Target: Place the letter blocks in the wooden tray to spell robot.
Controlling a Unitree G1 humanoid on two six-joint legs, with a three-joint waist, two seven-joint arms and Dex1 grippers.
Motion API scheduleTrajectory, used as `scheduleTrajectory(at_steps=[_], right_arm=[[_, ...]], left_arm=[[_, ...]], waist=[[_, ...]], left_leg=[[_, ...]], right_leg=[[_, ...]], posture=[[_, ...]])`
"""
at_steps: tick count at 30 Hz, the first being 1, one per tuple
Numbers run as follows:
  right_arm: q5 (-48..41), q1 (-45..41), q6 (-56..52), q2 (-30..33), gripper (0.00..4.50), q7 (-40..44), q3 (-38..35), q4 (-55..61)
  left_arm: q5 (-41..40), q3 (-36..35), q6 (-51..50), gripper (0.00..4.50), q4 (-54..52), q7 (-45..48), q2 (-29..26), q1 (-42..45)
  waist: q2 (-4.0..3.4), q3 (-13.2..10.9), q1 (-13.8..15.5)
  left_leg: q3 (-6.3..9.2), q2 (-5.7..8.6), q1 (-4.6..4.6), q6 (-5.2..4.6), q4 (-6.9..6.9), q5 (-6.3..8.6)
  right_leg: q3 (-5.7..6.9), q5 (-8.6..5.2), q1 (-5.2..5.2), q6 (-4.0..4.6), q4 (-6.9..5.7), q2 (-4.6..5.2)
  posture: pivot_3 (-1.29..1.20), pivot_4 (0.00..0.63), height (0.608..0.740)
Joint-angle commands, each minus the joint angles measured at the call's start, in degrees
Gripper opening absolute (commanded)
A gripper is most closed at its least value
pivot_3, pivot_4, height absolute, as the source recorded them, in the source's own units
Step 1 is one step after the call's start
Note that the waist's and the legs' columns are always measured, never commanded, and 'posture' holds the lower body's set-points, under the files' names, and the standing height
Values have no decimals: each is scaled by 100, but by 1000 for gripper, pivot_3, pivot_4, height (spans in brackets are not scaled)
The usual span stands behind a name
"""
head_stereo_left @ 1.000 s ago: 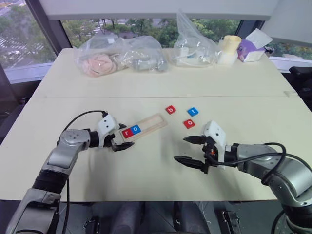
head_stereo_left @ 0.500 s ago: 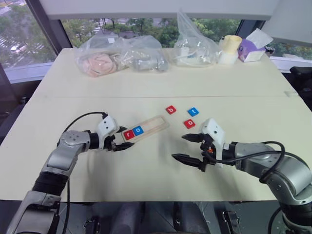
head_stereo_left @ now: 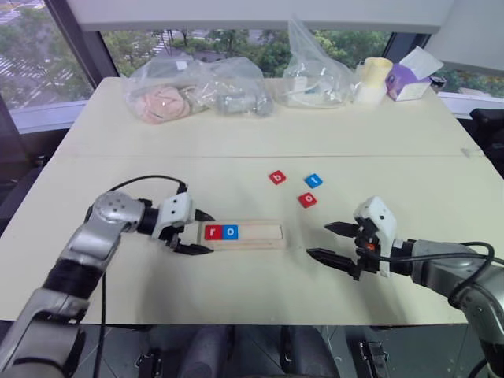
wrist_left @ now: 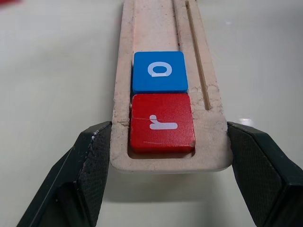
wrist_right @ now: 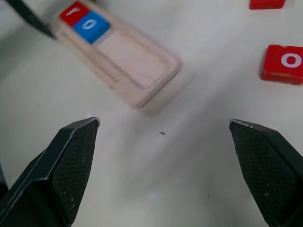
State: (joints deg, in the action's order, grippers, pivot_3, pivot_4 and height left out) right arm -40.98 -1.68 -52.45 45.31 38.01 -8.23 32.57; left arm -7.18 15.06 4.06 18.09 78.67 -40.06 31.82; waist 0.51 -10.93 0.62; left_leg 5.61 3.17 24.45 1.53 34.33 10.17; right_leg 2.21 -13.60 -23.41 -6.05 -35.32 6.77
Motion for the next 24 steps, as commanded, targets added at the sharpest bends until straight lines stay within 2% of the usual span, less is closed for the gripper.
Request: scheduleTrajectory(at_steps=[1, 6, 8, 9, 14, 17, 20, 24], right_arm=[[65, 129, 148, -100, 4500, -114, -21, 224], [14, 327, 121, -196, 4500, -266, -72, 438], [-13, 347, 105, -197, 4500, -302, -94, 481], [-27, 351, 100, -195, 4500, -313, -104, 491], [-37, 316, 106, -162, 4500, -328, -104, 477], [-22, 189, 115, -126, 4500, -306, -83, 430], [-45, -28, 113, -142, 4500, -312, -91, 361], [63, -759, 245, -466, 4500, -428, 142, -130]], left_arm=[[200, 58, 517, 3135, 676, 39, 231, 332], [195, 8, 689, 3135, 1278, 169, 514, 575], [194, 20, 715, 4178, 1396, 295, 522, 593], [199, 19, 716, 4478, 1431, 322, 523, 597], [340, -69, 994, 4478, 1617, 38, 557, 598], [177, -225, 791, 4478, 1506, 85, 428, 589], [-143, -485, 205, 4478, 1082, 178, 159, 476], [-1006, -1234, -1488, 4478, -398, 236, -663, -215]], waist=[[1, -1, 7], [2, -1, 12], [2, -1, 7], [2, -1, 7], [1, -1, 12], [1, -1, 12], [2, -2, -28], [2, -4, -135]], left_leg=[[-1, 0, 1, -1, -2, 0], [-1, 2, 3, -4, 1, 1], [-1, 2, 2, -4, 9, 1], [-1, 2, 1, -4, 12, 1], [3, 0, 2, -5, 29, 2], [10, 0, 2, -8, 45, 4], [27, -2, 4, -7, 54, 5], [33, -6, 6, -7, 47, 5]], right_leg=[[-1, -1, 0, -1, 1, 0], [0, 9, 0, -24, -1, -1], [1, 10, 3, -27, -5, -1], [0, 10, 4, -26, -7, -1], [1, 1, 8, -18, -12, -2], [2, 3, 16, -21, -15, -3], [1, 2, 16, -31, -16, -5], [0, 5, 11, -23, -15, -7]], posture=[[0, 150, 740], [0, 150, 740], [0, 150, 740], [0, 150, 740], [0, 150, 740], [0, 150, 740], [0, 150, 740], [0, 150, 740]])
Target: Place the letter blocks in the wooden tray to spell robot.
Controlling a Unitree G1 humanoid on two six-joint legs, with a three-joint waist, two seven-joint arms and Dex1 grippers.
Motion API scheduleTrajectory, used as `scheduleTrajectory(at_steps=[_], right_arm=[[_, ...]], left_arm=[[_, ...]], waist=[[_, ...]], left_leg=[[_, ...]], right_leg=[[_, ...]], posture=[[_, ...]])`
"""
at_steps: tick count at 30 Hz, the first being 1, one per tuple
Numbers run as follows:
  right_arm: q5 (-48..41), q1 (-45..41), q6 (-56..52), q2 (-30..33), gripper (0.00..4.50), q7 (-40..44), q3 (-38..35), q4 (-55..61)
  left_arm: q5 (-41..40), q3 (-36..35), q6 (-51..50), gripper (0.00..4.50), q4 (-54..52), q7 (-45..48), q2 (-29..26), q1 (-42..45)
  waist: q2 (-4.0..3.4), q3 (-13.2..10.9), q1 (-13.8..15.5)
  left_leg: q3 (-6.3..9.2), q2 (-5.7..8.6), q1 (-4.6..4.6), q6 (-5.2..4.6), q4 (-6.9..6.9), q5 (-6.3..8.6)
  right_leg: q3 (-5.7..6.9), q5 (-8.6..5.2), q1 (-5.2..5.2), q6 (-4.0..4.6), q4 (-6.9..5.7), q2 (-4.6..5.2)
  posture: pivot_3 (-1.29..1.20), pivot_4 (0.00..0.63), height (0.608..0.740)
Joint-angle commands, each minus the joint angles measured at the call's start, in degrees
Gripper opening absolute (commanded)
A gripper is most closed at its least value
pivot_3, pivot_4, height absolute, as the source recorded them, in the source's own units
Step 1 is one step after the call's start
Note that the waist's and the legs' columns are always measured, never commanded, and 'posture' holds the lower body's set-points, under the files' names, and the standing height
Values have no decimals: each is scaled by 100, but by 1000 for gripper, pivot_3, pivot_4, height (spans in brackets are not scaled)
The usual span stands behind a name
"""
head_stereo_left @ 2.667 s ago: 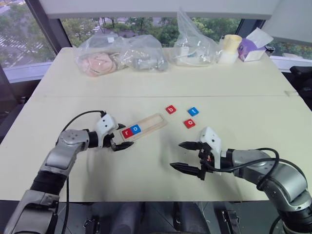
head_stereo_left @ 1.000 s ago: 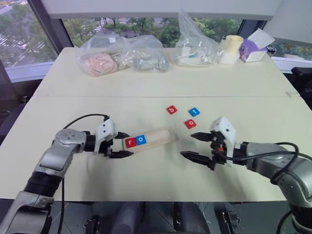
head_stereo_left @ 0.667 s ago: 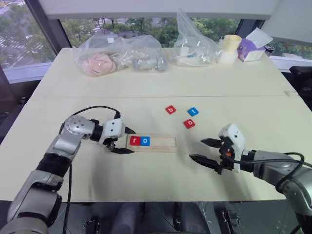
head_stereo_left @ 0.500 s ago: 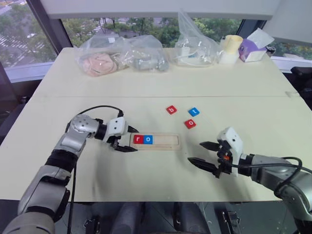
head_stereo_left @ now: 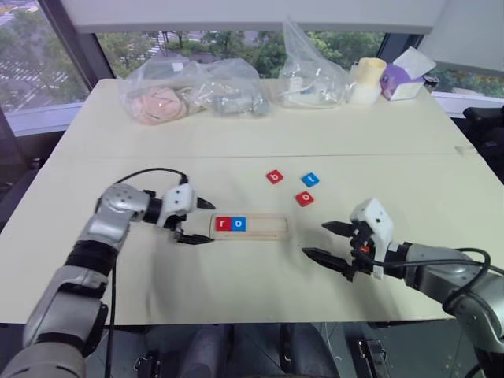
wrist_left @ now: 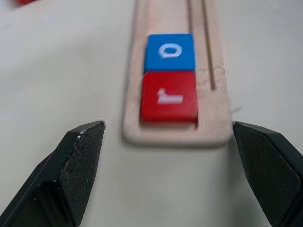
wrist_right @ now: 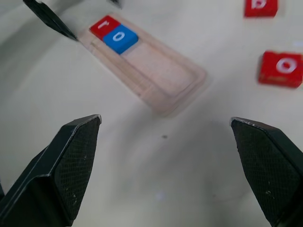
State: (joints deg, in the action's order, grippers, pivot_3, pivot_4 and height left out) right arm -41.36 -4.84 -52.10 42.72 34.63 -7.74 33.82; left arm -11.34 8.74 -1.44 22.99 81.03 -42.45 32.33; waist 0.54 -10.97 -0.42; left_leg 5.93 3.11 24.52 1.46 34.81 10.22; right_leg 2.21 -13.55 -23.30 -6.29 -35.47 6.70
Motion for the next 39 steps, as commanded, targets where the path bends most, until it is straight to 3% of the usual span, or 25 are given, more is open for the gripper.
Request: scheduleTrajectory(at_steps=[1, 7, 14, 22, 25, 30, 35, 39], right_arm=[[345, -729, 311, -324, 4500, -188, 304, -515], [2095, -2675, 1088, -1107, 4500, -572, 1751, -2902], [2746, -4271, 1848, -2238, 4500, -685, 1784, -5670], [3223, -4769, 2122, -2992, 4500, -850, 1776, -7027], [3418, -4713, 2215, -3091, 3663, -963, 1780, -7156], [3539, -4695, 2291, -3229, 1191, -1131, 1644, -7141], [3536, -4520, 2291, -3159, 1203, -1366, 1375, -6222], [3414, -3774, 1104, -2980, 1203, -2021, 725, -3931]], left_arm=[[-767, -812, -1290, 4478, -1165, -137, -553, -433], [-1972, -2199, -3140, 4478, -2663, -1499, -480, -1080], [-2436, -2920, -3814, 4478, -4065, -2696, -300, -1846], [-2421, -2955, -3827, 4478, -4641, -3510, 11, -2308], [-2452, -2963, -3813, 4500, -4687, -3647, 25, -2354], [-2440, -2862, -3748, 4500, -4706, -3709, -13, -2379], [-2409, -2541, -3677, 4500, -4732, -3653, -19, -2216], [-2312, -2019, -3579, 4500, -4915, -3487, -44, -2065]], waist=[[0, 0, -68], [-7, -4, -38], [-8, -6, -36], [-8, -5, -79], [-8, -5, -74], [-8, -5, -86], [-8, -5, -78], [-8, -5, -19]], left_leg=[[1, 0, -1, 0, -4, 0], [8, 4, 0, 1, -4, 1], [-3, 13, 0, 2, -28, -2], [-24, 16, -22, 27, -53, -17], [-38, 14, -26, 33, -54, -21], [-42, 8, -36, 40, -54, -27], [-49, 5, -37, 40, -58, -27], [-53, 5, -16, 40, -58, -27]], right_leg=[[0, 2, -2, 3, 1, 1], [-1, -3, -7, -4, 0, 0], [-15, 21, -20, -10, -8, -4], [-31, 22, -27, -6, -28, -26], [-43, 20, -43, -4, -60, -26], [-46, 12, -40, 20, -63, -34], [-54, 13, -44, 21, -63, -39], [-60, 18, -64, 11, -63, -36]], posture=[[0, 150, 740], [0, 150, 740], [0, 150, 740], [0, 150, 740], [0, 150, 740], [0, 150, 740], [0, 150, 740], [0, 150, 740]])
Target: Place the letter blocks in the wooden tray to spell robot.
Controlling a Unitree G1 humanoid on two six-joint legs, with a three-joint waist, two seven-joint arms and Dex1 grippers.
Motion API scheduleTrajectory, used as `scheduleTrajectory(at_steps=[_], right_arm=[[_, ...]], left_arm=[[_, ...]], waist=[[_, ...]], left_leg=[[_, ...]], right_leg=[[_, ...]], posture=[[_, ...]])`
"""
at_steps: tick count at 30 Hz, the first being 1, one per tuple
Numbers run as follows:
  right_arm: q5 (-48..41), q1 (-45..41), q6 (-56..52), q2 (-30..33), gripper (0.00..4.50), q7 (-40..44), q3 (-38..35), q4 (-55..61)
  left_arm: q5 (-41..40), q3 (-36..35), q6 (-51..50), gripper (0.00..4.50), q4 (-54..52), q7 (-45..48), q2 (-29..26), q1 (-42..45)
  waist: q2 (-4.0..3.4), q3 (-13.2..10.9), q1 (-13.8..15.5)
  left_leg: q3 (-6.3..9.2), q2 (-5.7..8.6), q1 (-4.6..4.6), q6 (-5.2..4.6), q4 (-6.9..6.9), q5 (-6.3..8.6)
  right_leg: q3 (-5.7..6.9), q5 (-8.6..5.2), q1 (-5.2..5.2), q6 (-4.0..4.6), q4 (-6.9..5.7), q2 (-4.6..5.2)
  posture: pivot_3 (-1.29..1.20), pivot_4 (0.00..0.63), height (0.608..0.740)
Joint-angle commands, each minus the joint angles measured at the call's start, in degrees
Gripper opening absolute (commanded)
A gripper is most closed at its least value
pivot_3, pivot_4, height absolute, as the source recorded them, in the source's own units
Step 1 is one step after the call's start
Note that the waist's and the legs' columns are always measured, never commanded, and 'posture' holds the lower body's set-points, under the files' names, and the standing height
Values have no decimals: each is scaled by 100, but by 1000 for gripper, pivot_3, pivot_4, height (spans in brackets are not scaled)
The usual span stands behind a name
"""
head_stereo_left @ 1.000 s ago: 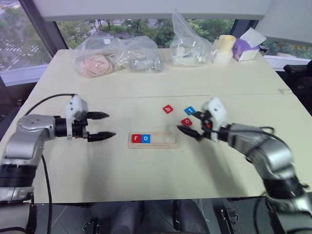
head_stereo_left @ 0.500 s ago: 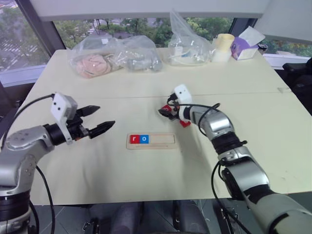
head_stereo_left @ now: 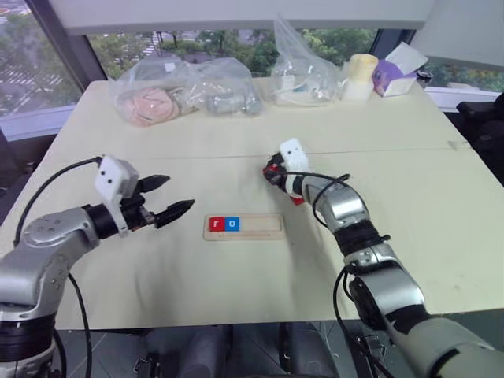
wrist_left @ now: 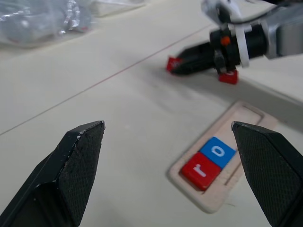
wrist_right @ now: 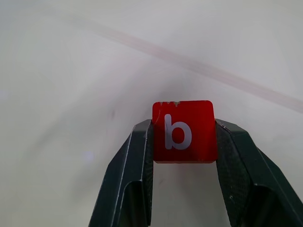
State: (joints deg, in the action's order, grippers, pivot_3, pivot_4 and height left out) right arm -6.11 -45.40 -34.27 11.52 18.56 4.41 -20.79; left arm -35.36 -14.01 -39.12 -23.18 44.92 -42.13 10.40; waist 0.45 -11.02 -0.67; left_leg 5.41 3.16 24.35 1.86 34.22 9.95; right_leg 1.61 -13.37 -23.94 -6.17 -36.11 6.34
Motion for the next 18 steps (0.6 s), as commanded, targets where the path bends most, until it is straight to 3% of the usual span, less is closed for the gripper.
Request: scheduleTrajectory(at_steps=[1, 5, 10, 18], right_arm=[[-82, 541, -1221, 116, 1203, -683, -703, 2163], [4, 1426, -3474, -376, 1203, -1617, -1654, 4335], [-10, 2053, -5114, -793, 1203, -1846, -1782, 6206], [-38, 3282, -5823, -1585, 1203, -2009, -1121, 7340]], left_arm=[[128, 413, 201, 4500, -336, 139, -58, 188], [162, 820, 270, 4500, -243, 153, 158, 464], [219, 1213, 350, 4500, -98, 258, 352, 716], [551, 1681, 647, 4500, 198, 564, 405, 871]], waist=[[1, 0, 16], [3, 4, 18], [-4, 4, -70], [-3, 6, -23]], left_leg=[[-1, 1, 5, 0, 1, 0], [-4, 0, 7, 0, -3, 0], [-33, -9, 6, -1, -4, 0], [-34, -24, 9, -2, -3, 0]], right_leg=[[-1, 5, -5, -8, 0, 1], [-2, 1, -9, -2, -3, 5], [-20, -4, -32, 14, -12, 3], [-26, -3, -32, 27, -1, -11]], posture=[[0, 150, 740], [0, 150, 740], [0, 150, 740], [0, 150, 740]])
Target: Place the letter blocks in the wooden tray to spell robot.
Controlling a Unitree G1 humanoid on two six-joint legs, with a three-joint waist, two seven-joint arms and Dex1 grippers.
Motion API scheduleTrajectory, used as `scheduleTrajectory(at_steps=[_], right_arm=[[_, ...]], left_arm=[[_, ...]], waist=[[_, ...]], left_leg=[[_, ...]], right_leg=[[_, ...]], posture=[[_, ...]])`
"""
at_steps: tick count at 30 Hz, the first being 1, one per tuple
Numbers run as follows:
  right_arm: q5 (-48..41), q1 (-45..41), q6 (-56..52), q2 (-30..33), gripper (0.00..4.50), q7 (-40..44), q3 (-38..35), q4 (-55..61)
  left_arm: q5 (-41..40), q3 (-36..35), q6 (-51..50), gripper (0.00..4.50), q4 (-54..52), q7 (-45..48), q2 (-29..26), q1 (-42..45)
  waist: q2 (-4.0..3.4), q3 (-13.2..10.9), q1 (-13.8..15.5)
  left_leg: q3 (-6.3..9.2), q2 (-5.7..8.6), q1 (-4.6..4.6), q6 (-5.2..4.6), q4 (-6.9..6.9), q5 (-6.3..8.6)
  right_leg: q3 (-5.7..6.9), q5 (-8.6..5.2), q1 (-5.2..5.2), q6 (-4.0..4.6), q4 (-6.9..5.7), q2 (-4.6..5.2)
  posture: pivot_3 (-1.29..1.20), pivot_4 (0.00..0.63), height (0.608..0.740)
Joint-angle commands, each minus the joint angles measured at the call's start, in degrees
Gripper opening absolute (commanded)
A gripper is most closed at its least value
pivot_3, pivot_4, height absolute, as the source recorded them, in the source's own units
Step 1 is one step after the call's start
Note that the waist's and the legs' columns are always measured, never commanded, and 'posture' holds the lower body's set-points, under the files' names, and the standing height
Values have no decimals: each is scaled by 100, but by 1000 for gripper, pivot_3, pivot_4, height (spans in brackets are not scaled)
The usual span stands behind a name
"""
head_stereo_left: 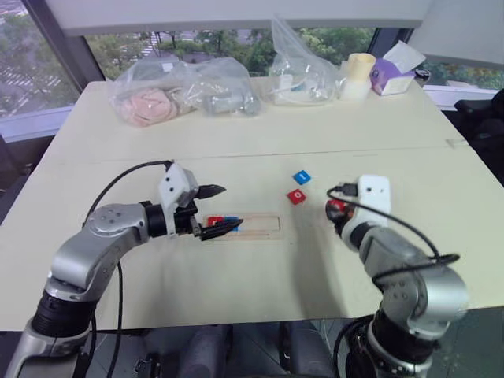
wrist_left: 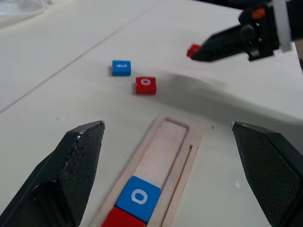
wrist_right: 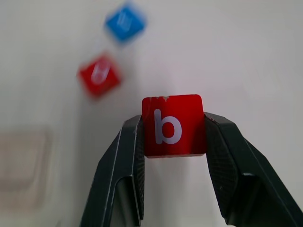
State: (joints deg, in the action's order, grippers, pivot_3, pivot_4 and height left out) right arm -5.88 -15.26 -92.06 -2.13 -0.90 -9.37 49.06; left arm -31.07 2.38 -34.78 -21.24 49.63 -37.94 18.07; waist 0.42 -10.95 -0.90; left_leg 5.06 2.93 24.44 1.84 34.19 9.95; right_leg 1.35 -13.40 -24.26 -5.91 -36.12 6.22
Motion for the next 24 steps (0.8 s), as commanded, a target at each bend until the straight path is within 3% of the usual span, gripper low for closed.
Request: scheduleTrajectory(at_steps=[1, 6, 12, 13, 18, 21, 24], right_arm=[[-49, 385, -44, -294, 1203, -74, 316, 361], [33, 437, 102, -328, 1203, -92, 258, 128], [24, 319, 157, -334, 4289, -116, 297, 18], [24, 279, 156, -276, 4462, -107, 304, 13], [-285, -14, 620, 48, 4462, 418, -110, 96], [-1072, 2, 1632, 1596, 4462, 2189, -530, -228], [-1688, 548, 2780, 3080, 4462, 3942, -454, -728]], left_arm=[[144, 51, 238, 4500, 37, 104, -1, 111], [181, 58, 240, 4500, 53, 101, 39, 125], [221, -9, 241, 4500, 59, 77, 18, 42], [226, -21, 248, 4500, 68, 81, 8, 29], [210, -119, 257, 4500, 163, 256, -146, 46], [-93, -145, 83, 4500, -64, 879, -590, -57], [-411, -150, -109, 4500, -309, 1277, -929, -129]], waist=[[-1, -1, -1], [-1, -1, 0], [-1, -1, -3], [-1, -1, -4], [-1, -2, -3], [-2, -6, -4], [-1, -5, 27]], left_leg=[[0, 0, 0, 0, 0, 0], [-3, -19, 3, 2, 1, 1], [-5, -30, 4, 2, -1, 1], [-5, -31, 4, 2, -1, 1], [-6, -41, 4, 2, -1, 1], [-12, -48, 10, 2, 0, 1], [-14, -55, 12, -6, -6, 8]], right_leg=[[0, 0, 0, 0, 1, 1], [-4, 1, -4, 4, 8, 4], [-3, 0, -6, 9, 8, -5], [-3, 0, -6, 9, 8, -7], [-3, 0, -7, 9, 11, -15], [-2, -1, -6, 7, 26, -24], [14, -1, 20, 5, 77, -24]], posture=[[0, 150, 740], [0, 150, 740], [0, 150, 740], [0, 150, 740], [0, 150, 740], [0, 150, 740], [0, 150, 740]])
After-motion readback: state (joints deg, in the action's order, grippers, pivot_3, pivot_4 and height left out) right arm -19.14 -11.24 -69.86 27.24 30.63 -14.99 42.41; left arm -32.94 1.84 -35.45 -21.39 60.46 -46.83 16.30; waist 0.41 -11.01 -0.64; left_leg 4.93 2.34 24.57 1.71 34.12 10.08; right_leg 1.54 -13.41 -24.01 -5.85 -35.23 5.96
